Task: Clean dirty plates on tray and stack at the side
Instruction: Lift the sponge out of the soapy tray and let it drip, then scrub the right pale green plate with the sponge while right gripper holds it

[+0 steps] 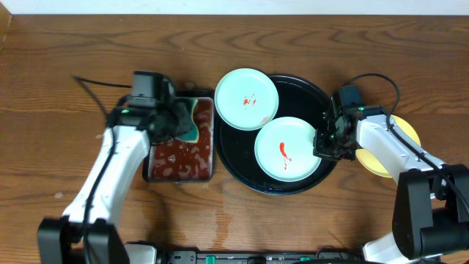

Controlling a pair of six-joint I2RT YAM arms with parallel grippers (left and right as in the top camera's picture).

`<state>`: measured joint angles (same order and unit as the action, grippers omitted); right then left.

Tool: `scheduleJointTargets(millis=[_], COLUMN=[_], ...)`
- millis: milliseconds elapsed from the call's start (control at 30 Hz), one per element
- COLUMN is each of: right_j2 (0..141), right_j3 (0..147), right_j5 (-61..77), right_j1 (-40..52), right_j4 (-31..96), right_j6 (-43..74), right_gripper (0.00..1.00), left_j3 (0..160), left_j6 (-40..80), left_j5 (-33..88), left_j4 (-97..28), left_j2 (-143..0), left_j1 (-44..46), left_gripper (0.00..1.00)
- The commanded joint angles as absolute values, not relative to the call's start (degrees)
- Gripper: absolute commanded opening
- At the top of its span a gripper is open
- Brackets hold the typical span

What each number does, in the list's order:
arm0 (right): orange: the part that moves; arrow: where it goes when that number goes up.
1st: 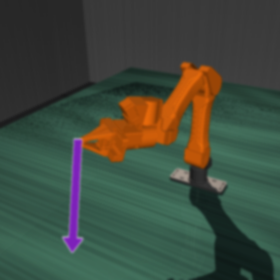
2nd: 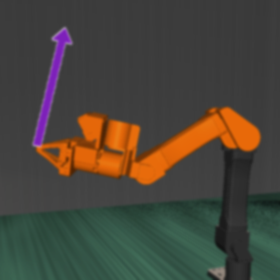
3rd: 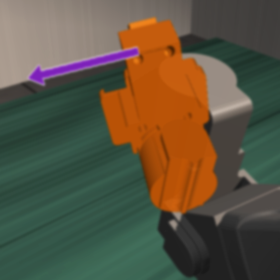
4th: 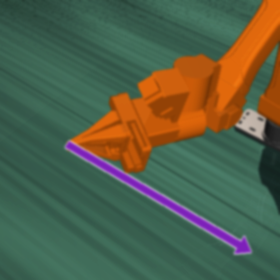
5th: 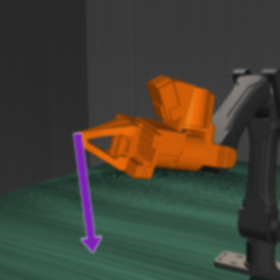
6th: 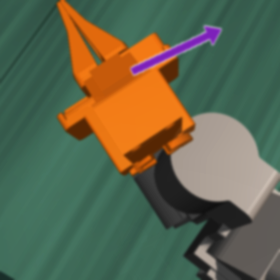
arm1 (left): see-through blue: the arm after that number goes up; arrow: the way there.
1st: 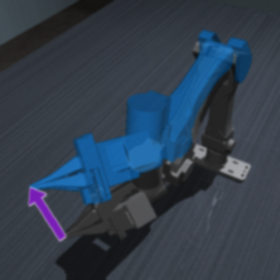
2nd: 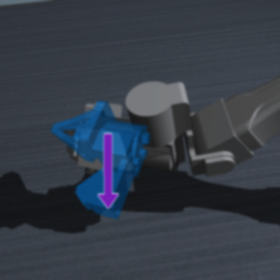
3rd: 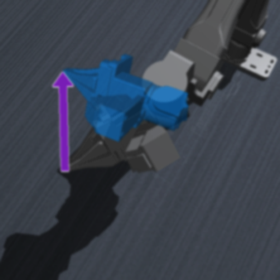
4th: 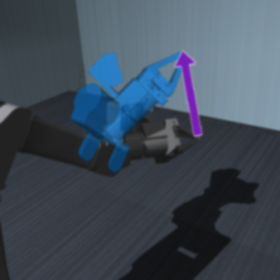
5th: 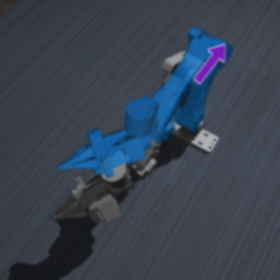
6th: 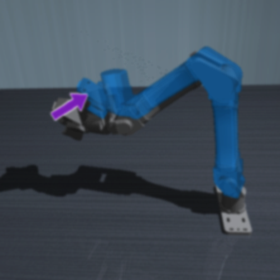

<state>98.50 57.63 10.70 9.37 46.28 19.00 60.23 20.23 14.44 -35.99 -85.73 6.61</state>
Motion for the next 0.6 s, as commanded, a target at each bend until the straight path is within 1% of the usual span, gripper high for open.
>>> scheduleJointTargets(millis=[0,200,333,567], right_j2=[97.93,97.93,97.93,98.26], right_j3=[57.41,57.41,57.3,56.51], right_j5=[10.35,10.35,10.35,10.31], right_j1=[9.85,9.85,9.87,10.17], right_j4=[46.74,46.96,47.48,47.09], right_j6=[18.2,18.17,18.39,19.27], right_gripper=[0.01,0.01,0.01,0.01], left_j3=[60.4,66.43,68.93,68.86], left_j6=[18.11,17.41,17.74,27.53], left_j5=[6.11,5.85,11.33,12.6], left_j4=[-36.29,-39.68,-39.16,-32.56], left_j2=[-87.24,-87.22,-87.22,-89.17], left_j1=[9.15,14.5,20.67,32.99], left_gripper=[0.07,0.07,0.07,0.07])
